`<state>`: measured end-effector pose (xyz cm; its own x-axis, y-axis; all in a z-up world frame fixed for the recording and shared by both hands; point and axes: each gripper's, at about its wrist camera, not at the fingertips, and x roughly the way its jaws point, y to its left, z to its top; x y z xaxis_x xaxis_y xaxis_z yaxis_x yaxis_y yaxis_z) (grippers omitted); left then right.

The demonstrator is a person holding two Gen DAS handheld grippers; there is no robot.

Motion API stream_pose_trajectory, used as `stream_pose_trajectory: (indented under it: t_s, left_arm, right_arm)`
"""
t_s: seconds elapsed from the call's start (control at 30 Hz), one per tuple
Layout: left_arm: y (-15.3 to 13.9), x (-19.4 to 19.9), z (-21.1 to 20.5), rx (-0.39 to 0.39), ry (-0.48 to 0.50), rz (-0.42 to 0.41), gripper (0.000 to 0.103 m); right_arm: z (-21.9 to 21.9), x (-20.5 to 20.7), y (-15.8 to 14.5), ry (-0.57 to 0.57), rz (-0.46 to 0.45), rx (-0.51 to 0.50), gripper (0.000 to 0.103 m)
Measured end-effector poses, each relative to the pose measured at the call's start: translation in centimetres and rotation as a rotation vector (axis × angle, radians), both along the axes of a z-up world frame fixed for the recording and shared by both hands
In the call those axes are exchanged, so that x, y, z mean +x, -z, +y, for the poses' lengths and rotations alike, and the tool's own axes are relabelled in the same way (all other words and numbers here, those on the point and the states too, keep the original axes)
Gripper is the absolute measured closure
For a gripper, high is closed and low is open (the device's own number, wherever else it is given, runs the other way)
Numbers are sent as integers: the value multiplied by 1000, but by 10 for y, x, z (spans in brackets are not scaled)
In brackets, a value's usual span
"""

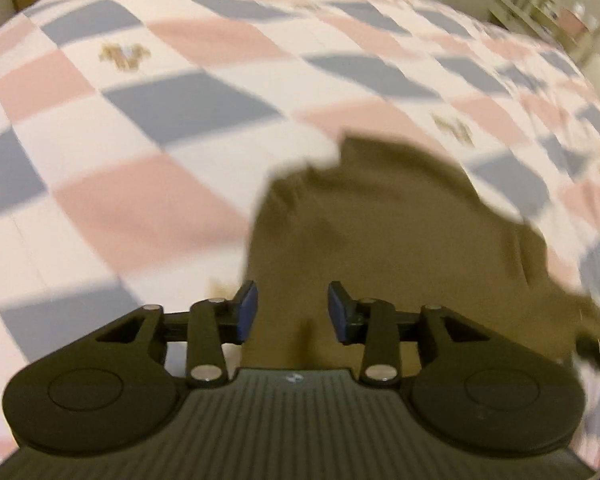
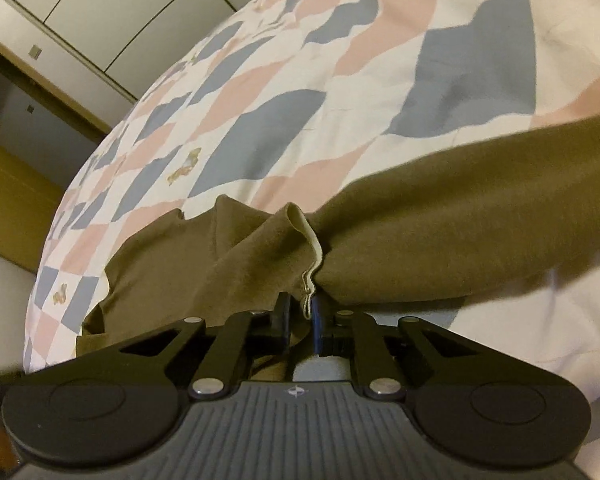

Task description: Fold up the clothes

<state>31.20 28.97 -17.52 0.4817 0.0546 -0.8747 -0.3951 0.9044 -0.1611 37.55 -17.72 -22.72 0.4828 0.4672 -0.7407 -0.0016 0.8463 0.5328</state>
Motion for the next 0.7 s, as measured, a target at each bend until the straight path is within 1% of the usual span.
stream_pose_trajectory:
  t_s: [0.07,0.13,0.2,0.23,0.3,0.33,0.37,0.4,0.43,0.5,0.53,0.6,0.63,0.7]
  left_arm:
    - [5,19,12,4,19,10,66]
    - [13,32,16,10,54,33,66]
    - [22,45,20,16,90,56,66]
    - [26,52,22,19,107,67,66]
    - [34,65,26,24,143,90,66]
    - [39,71,28,27,160,101,65]
    - [43,78,30,30,178,113,65]
    - [45,81,31,24,187,111,65]
    - [47,83,32,17,195,106,68]
    - [52,87,33,4,210,98,93]
    - [54,89,34,-3,218,94,98]
    - [48,86,40,26,211,47,99]
    - [47,84,45,28,200,36,99]
    - [48,83,52,25,186,34,99]
  right_arm:
    - [0,3,-4,5,-17,0,71]
    - [1,8,-8,8,-36,6,71]
    - [4,12,-10,-5,-48,-3,66]
    - [6,15,-9,-13,-44,-20,63]
    - [10,20,-3,-29,-24,-46,63]
    - [11,21,-1,-32,-21,-50,66]
    - [12,22,0,-40,-22,-55,85]
    - [14,22,0,-54,-30,-63,94]
    - [16,22,-2,-70,-43,-74,97]
    - [21,18,-12,-109,-116,-93,99]
    - [24,15,-19,-127,-159,-97,99]
    - [24,12,-32,-143,-249,-74,100]
    - [23,13,-33,-131,-268,-76,100]
    - [17,19,-27,-87,-241,-134,100]
